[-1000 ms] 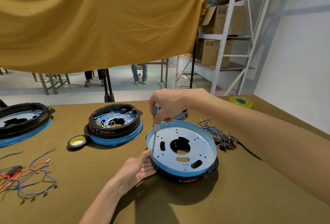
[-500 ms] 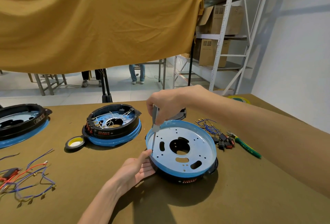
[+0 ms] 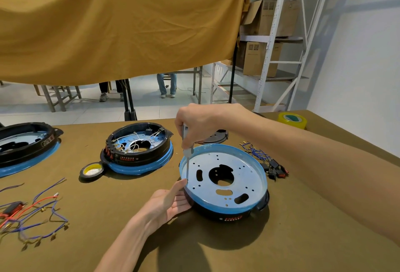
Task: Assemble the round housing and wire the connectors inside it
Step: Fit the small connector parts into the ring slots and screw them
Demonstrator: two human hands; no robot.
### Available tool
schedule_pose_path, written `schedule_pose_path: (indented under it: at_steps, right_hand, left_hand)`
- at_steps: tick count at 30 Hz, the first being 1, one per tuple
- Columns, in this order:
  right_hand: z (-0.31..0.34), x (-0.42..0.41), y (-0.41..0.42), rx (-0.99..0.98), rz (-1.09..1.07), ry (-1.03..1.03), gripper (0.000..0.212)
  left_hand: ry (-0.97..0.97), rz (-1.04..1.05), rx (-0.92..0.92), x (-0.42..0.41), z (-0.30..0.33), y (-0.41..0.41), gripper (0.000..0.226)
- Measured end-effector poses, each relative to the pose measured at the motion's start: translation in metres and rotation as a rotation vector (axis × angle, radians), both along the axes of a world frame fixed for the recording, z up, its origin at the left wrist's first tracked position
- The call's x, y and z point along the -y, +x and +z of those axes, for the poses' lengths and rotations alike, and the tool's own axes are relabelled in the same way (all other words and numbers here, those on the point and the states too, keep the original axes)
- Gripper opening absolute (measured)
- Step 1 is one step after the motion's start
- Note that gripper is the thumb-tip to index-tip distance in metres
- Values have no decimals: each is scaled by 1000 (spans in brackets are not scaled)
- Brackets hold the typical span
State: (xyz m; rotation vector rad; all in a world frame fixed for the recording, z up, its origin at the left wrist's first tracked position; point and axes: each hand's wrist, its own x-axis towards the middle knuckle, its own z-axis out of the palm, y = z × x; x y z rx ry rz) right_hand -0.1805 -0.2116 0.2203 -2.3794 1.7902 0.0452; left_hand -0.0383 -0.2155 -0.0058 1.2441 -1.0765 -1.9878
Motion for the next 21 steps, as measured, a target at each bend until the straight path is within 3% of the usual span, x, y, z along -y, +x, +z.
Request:
schedule_pose_path:
  at_steps: [7, 13, 21]
  right_hand:
    - [10, -2, -2, -39, -7, 105, 34]
    - [8, -1, -9, 64, 24, 66, 17]
    - [5, 4, -8, 112, 50, 65, 15]
  left_hand:
    - [-34, -19, -16, -5, 2, 3, 88]
    - [-21, -22, -25, -5, 4, 3, 83]
    - [-10, -8, -7, -5, 4, 3, 79]
